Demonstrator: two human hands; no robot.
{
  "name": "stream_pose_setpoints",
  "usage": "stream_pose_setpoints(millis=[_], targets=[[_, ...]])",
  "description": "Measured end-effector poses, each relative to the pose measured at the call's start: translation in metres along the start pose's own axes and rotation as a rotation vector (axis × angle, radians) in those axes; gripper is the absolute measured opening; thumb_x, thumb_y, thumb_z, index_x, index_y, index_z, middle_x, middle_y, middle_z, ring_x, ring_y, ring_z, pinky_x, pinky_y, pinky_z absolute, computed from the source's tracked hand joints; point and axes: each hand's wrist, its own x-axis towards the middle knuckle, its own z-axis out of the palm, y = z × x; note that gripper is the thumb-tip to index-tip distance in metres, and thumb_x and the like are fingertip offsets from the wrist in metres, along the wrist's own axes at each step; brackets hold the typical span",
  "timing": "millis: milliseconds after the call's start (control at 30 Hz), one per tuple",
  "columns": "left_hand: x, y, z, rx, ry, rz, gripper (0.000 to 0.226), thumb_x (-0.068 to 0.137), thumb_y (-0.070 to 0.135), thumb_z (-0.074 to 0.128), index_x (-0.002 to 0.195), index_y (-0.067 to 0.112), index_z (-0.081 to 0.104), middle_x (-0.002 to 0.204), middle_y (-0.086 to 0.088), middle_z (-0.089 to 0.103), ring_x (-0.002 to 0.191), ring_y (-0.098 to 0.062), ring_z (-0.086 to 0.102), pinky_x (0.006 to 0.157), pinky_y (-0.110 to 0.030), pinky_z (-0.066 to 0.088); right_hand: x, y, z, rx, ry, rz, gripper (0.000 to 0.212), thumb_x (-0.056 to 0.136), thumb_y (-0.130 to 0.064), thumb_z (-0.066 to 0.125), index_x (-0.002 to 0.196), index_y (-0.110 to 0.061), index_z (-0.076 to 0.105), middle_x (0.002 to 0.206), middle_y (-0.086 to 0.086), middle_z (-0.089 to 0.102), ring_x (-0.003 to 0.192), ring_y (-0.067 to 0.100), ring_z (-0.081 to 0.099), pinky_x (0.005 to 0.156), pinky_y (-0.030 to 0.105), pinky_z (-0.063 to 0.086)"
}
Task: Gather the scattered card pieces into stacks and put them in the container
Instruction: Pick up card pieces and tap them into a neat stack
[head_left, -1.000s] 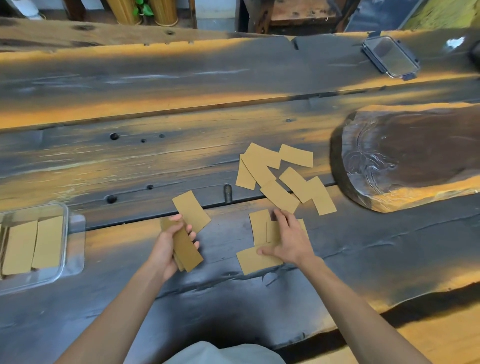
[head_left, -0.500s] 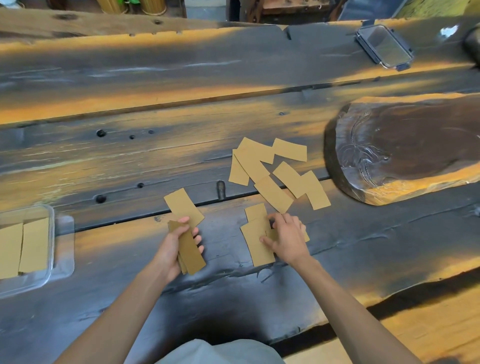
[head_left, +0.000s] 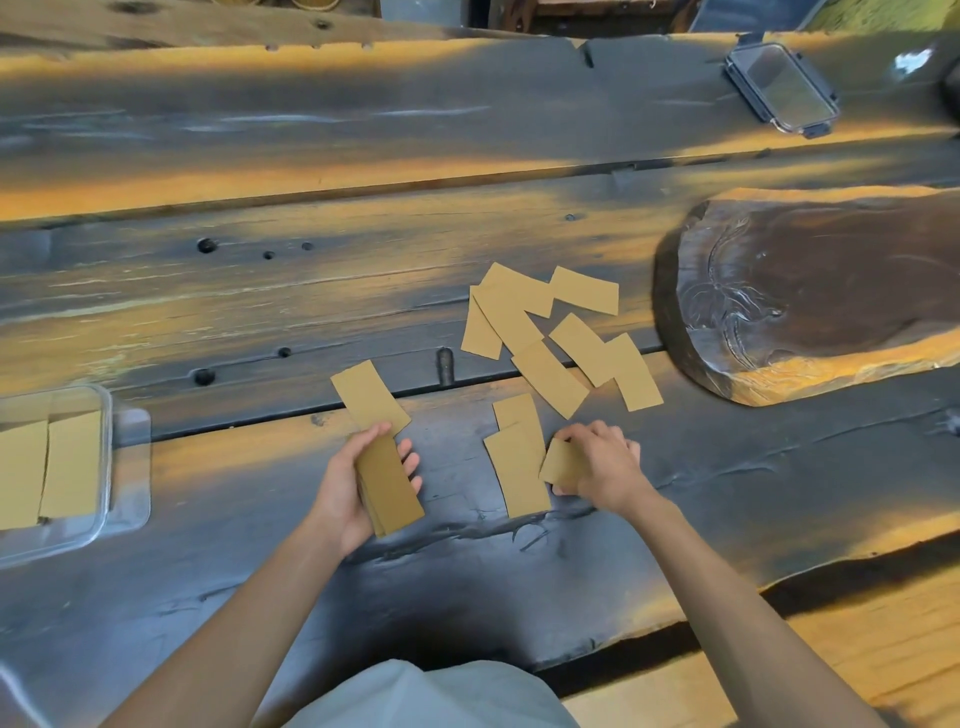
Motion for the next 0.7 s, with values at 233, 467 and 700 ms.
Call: stream_pose_setpoints(millis=[233, 467, 700], targets=[[-0.004, -0.001, 0.015, 0.050, -0.025, 0.020, 0.036, 0.080, 0.044, 0.073, 0.110, 0.025, 0.064, 0.110, -0.009, 0.065, 0.096, -0.025, 0.063, 0.088, -0.046, 0.050, -0.018, -0.064, -0.019, 0.675, 0.072, -0.021, 0.069, 0.075, -0.042, 0.085, 0.134, -0.020, 0.056, 0.123, -0.004, 0.052, 0.113, 0.009, 0.051, 0.093, 0.019, 0.036], [-0.009, -0.022, 0.042, 0.087, -0.098, 0.060, 0.030, 0.092, 0.044, 0.059, 0.110, 0.019, 0.060, 0.088, -0.007, 0.072, 0.082, -0.021, 0.070, 0.073, -0.036, 0.058, -0.040, -0.157, 0.023, 0.744, 0.102, -0.095, 0.062, 0.073, -0.064, 0.071, 0.125, -0.031, 0.065, 0.103, -0.006, 0.058, 0.103, 0.012, 0.058, 0.089, 0.029, 0.052], [-0.002, -0.027, 0.029, 0.059, -0.008, 0.024, 0.034, 0.099, 0.017, 0.045, 0.129, 0.023, 0.058, 0.095, -0.009, 0.072, 0.082, -0.021, 0.070, 0.070, -0.034, 0.056, -0.045, -0.171, 0.041, 0.580, 0.184, -0.111, 0.057, 0.081, -0.059, 0.064, 0.130, -0.030, 0.057, 0.114, -0.006, 0.059, 0.110, 0.013, 0.056, 0.091, 0.036, 0.053]])
